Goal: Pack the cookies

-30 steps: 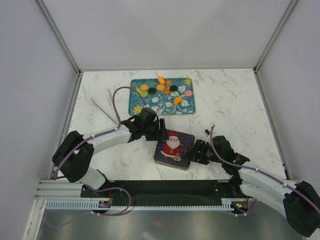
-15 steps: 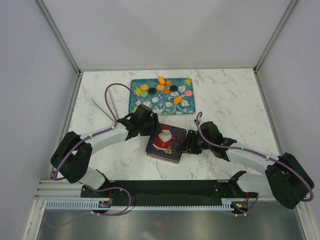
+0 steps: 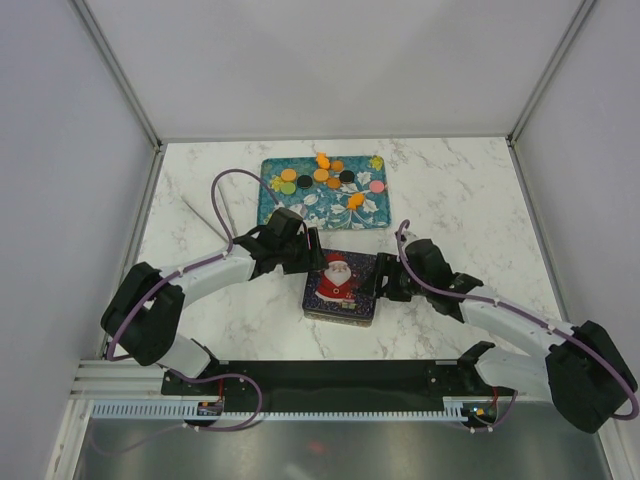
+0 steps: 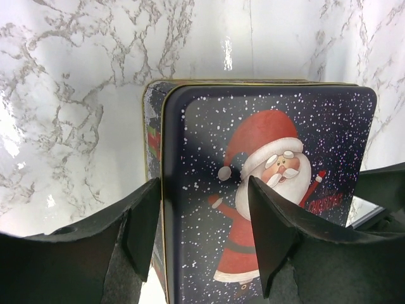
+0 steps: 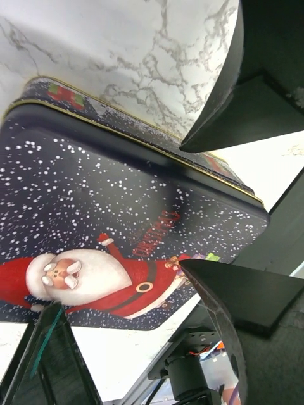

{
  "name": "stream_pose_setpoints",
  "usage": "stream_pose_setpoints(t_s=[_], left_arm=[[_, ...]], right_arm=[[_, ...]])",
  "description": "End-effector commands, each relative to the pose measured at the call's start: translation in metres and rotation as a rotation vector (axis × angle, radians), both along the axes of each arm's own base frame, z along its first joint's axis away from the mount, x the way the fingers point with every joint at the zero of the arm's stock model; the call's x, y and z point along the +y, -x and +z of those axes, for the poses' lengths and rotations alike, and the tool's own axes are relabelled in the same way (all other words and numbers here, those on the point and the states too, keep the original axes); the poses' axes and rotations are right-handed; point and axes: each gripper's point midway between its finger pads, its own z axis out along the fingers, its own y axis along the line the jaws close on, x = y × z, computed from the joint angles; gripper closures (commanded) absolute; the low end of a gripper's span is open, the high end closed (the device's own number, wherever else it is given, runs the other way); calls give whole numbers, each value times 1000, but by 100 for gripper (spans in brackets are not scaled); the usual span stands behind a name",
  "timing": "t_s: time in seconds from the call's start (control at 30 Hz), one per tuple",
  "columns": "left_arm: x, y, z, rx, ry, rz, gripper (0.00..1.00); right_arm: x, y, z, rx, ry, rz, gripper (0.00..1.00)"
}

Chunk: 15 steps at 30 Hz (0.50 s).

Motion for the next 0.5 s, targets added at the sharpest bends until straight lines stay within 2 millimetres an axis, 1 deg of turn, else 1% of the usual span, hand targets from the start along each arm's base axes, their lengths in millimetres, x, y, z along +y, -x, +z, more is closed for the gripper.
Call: stream_pose_setpoints(t_s=[0.0,0.03,0.07,0.13,0.2,0.23,0.27,0.3,0.33,0.37,0.4,0.43,0.47], left_arm=[[-12,-3,20,-36,61,-34,36],[-12,-3,21,-35,62,-36,36],[-12,-4,21,-38,64,-36,36],[-12,-3,23,-38,66,-39,36],[-12,-3,23,-39,68,-41,36],[-12,-3,23,-39,68,-41,36],[-12,-3,23,-37,68,-42,36],[-13,-3,23,-38,70,-45,36],[-13,-3,22,-34,68,-46,36],[-14,-4,23,-35,71,-47,36],[-14,-3,22,-30,71,-48,36],[-15,-4,23,-32,73,-51,36],[-15,-4,22,-31,72,-51,36]], right_arm=[[-6,-12,28,-93,4,-20,23],[-9,-10,27,-88,17,-20,21],[-10,-10,32,-99,15,-21,21],[-16,-6,31,-88,42,-21,21],[-20,-7,39,-110,47,-26,23],[-22,-4,40,-106,50,-26,30],[-20,-4,52,-128,26,-20,35],[-18,-3,58,-135,9,-12,49],[-15,-2,65,-146,-14,-4,56],[-9,-2,78,-164,-49,18,63],[1,5,86,-148,-107,74,68],[11,6,98,-165,-161,116,79],[20,8,104,-160,-192,155,84]])
